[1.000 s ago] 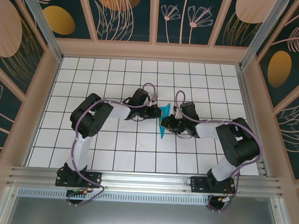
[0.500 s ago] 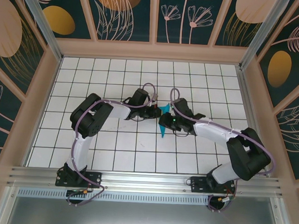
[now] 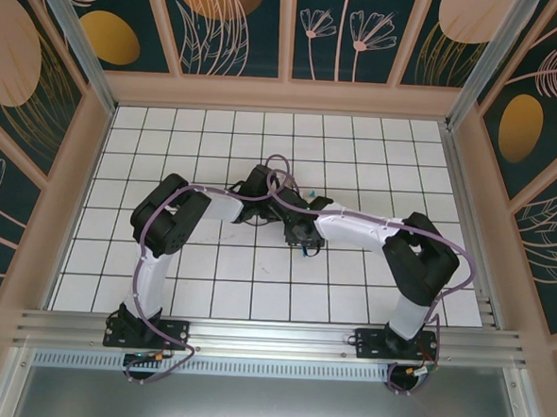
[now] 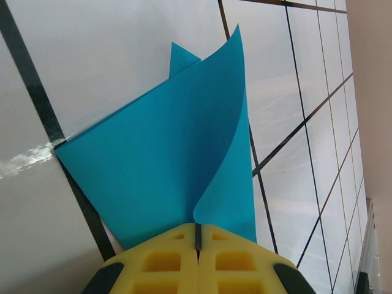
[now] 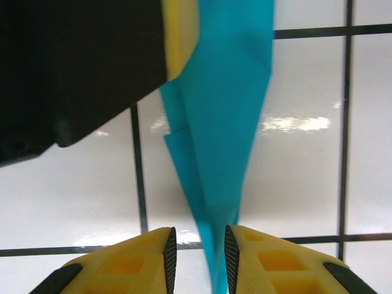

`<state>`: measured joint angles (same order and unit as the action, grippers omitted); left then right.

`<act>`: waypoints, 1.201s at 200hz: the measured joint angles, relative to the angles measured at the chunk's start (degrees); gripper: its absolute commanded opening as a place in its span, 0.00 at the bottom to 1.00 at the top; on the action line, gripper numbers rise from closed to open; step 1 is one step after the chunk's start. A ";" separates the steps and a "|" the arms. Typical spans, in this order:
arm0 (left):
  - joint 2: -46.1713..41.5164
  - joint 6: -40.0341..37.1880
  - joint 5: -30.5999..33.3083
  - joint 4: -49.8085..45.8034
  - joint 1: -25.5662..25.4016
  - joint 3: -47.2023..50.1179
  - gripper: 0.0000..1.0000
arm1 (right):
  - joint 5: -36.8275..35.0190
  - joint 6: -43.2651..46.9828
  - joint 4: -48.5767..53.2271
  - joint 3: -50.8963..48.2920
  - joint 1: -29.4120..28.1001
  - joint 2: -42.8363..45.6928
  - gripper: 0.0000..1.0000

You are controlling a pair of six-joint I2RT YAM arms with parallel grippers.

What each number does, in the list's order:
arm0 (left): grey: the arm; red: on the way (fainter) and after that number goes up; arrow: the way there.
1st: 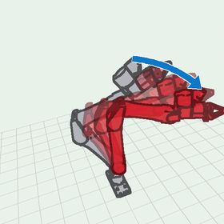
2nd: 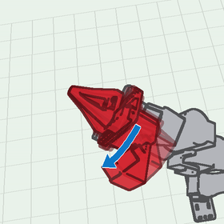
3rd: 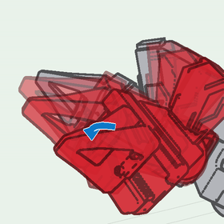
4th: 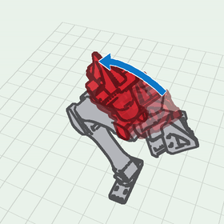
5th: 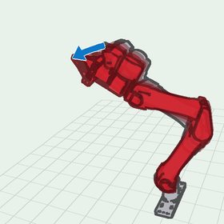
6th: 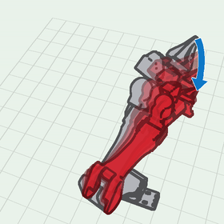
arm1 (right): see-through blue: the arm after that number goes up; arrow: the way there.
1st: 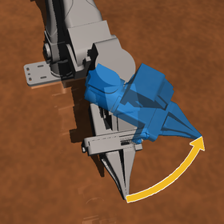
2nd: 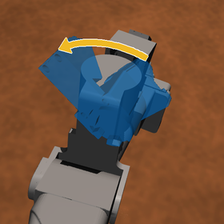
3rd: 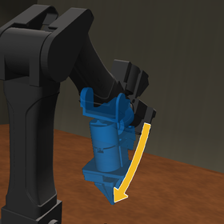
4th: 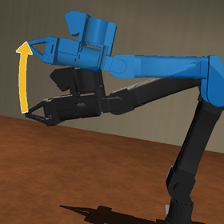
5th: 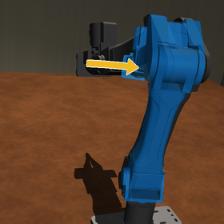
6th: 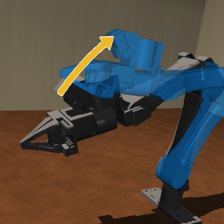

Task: Fold a paper plane with a square sheet of paper (fold left side to right side)
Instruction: Fold the wing for the fifth time at the center of the table.

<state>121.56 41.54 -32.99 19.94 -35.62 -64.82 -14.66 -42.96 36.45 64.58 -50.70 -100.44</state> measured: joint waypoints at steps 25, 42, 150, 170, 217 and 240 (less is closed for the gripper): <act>0.00 0.00 0.00 0.00 0.00 0.00 0.00 | -1.90 -0.57 2.23 0.15 -0.04 0.00 0.30; 0.00 0.00 0.00 0.00 0.00 0.00 0.00 | -2.29 -0.68 3.15 0.15 -0.04 0.00 0.30; 0.00 0.00 0.00 0.00 0.00 0.00 0.00 | -2.23 -0.46 3.02 1.36 -1.16 -2.21 0.29; 0.00 0.00 0.00 0.00 0.00 0.00 0.00 | -2.25 -0.44 3.02 1.66 -1.16 -3.34 0.27; 0.00 0.00 -0.02 0.00 0.02 0.00 0.00 | -2.45 -0.46 3.04 1.70 -1.16 -3.54 0.22; 0.00 0.00 -0.02 0.00 0.07 0.00 0.00 | -2.47 -0.46 3.04 1.70 -1.16 -3.54 0.21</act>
<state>121.56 41.54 -33.01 19.94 -35.55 -64.82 -17.12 -43.42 39.48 66.28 -51.86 -103.98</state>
